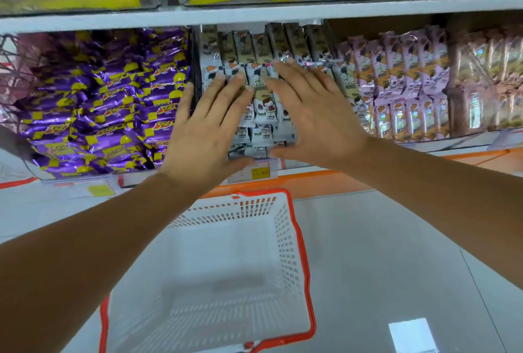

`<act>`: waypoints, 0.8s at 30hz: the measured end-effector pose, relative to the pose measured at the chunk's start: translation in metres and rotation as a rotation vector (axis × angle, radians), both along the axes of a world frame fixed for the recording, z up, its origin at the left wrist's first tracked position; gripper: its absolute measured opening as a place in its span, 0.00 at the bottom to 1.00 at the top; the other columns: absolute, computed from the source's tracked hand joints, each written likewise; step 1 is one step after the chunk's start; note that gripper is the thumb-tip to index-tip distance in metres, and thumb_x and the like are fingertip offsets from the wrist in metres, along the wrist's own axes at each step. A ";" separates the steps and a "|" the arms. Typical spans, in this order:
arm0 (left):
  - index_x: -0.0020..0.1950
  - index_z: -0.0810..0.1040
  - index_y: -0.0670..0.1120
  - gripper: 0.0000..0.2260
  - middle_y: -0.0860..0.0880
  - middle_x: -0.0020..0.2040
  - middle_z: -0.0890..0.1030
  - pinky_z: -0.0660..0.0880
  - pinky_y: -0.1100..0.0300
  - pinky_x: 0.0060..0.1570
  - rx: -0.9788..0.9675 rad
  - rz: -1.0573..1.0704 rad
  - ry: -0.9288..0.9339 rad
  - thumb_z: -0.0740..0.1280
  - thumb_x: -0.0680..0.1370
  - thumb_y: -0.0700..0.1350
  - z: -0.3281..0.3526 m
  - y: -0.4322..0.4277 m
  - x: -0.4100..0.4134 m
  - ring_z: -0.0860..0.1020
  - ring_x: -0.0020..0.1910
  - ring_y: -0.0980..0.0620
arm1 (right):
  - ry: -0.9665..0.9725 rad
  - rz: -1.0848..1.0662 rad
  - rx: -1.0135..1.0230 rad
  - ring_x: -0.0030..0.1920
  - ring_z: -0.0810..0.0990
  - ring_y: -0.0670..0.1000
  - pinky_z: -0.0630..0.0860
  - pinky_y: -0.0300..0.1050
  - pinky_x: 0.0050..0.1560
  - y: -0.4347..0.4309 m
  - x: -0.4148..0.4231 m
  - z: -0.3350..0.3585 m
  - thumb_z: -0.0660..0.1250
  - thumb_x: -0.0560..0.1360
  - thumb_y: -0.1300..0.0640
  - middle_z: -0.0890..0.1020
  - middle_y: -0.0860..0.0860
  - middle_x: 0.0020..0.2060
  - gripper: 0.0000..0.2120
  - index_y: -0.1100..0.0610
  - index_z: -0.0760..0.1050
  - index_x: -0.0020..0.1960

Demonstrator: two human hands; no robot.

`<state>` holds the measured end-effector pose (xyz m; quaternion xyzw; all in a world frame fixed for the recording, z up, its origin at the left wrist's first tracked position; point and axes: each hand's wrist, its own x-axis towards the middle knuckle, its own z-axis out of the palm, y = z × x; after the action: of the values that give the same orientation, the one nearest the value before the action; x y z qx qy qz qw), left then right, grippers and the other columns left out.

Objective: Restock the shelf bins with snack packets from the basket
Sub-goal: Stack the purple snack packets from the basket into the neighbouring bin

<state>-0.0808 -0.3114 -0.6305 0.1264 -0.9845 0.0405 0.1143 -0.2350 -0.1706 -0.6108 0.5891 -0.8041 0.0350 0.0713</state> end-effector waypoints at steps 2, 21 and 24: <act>0.79 0.55 0.46 0.49 0.45 0.79 0.56 0.52 0.35 0.73 0.012 0.023 0.010 0.74 0.66 0.63 -0.001 -0.001 -0.001 0.55 0.78 0.43 | 0.024 0.013 0.013 0.77 0.56 0.58 0.50 0.55 0.75 -0.004 0.004 -0.002 0.70 0.64 0.30 0.58 0.57 0.77 0.53 0.57 0.56 0.78; 0.75 0.61 0.50 0.42 0.41 0.77 0.59 0.59 0.40 0.72 0.132 0.044 0.028 0.77 0.67 0.56 -0.003 -0.017 0.010 0.57 0.76 0.39 | 0.060 -0.037 0.064 0.78 0.51 0.58 0.51 0.59 0.75 -0.020 0.012 -0.010 0.67 0.65 0.28 0.55 0.56 0.78 0.55 0.59 0.51 0.79; 0.73 0.63 0.48 0.39 0.43 0.77 0.62 0.62 0.41 0.70 0.131 0.036 0.040 0.76 0.67 0.55 -0.002 -0.013 0.010 0.58 0.76 0.40 | 0.035 -0.039 0.032 0.77 0.56 0.59 0.54 0.60 0.74 -0.020 0.014 -0.009 0.72 0.64 0.32 0.62 0.56 0.76 0.52 0.59 0.58 0.76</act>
<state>-0.0711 -0.3246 -0.6329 0.1523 -0.9802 -0.0246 0.1245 -0.2211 -0.1907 -0.6195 0.5750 -0.8145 0.0103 0.0768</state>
